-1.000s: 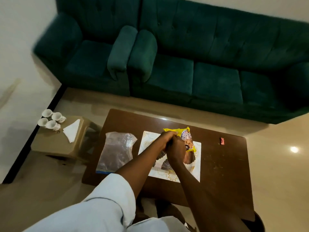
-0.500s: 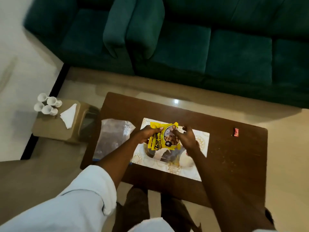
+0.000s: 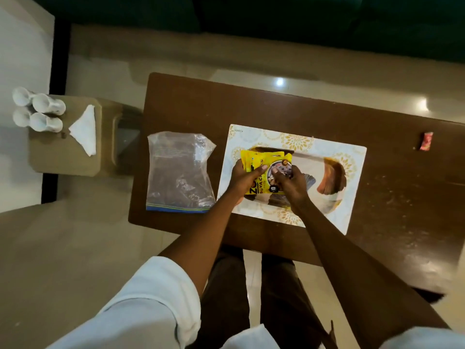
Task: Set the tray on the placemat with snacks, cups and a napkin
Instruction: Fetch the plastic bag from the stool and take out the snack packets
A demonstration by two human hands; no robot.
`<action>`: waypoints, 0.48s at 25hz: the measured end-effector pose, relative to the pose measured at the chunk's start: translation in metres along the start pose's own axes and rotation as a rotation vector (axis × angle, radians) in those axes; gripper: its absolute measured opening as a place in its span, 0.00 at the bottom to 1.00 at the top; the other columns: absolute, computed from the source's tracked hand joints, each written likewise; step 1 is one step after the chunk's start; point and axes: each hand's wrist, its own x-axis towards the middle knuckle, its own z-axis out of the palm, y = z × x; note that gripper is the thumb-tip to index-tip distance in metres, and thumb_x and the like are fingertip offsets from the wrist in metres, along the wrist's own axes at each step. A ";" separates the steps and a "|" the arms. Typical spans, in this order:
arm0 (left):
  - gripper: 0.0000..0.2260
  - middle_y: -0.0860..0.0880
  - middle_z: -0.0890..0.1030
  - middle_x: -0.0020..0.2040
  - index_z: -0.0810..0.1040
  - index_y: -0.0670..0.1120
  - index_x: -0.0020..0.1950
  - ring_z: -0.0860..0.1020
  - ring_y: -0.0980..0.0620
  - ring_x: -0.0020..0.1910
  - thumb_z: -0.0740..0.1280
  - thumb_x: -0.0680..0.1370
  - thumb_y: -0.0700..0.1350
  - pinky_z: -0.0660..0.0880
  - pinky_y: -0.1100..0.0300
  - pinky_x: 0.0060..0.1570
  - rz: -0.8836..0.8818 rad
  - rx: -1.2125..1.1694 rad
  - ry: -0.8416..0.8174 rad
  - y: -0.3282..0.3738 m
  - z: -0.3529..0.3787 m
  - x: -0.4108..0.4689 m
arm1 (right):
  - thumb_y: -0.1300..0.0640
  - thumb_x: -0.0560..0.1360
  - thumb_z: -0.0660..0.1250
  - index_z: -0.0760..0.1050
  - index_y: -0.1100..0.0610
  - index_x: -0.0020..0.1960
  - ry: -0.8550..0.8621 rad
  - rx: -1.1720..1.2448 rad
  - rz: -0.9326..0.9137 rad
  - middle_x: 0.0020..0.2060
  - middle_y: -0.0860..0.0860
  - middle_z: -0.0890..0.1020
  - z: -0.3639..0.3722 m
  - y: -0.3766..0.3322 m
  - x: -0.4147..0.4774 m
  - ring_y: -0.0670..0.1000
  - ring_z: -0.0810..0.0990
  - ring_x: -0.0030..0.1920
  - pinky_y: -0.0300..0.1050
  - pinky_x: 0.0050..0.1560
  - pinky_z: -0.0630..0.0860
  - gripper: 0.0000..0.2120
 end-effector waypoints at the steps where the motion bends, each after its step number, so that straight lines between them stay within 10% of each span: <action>1: 0.20 0.41 0.85 0.61 0.79 0.40 0.67 0.86 0.49 0.54 0.76 0.77 0.43 0.82 0.58 0.48 0.006 0.021 0.000 0.000 0.000 0.006 | 0.55 0.80 0.72 0.76 0.62 0.67 0.045 -0.020 -0.031 0.60 0.59 0.84 0.001 0.002 0.003 0.59 0.84 0.60 0.61 0.60 0.82 0.19; 12: 0.28 0.46 0.76 0.66 0.76 0.48 0.68 0.74 0.42 0.68 0.76 0.73 0.61 0.73 0.42 0.64 0.079 0.471 0.422 -0.006 0.014 0.027 | 0.53 0.80 0.71 0.78 0.62 0.62 0.109 -0.096 -0.190 0.49 0.51 0.84 0.016 0.008 0.025 0.45 0.82 0.46 0.35 0.42 0.78 0.15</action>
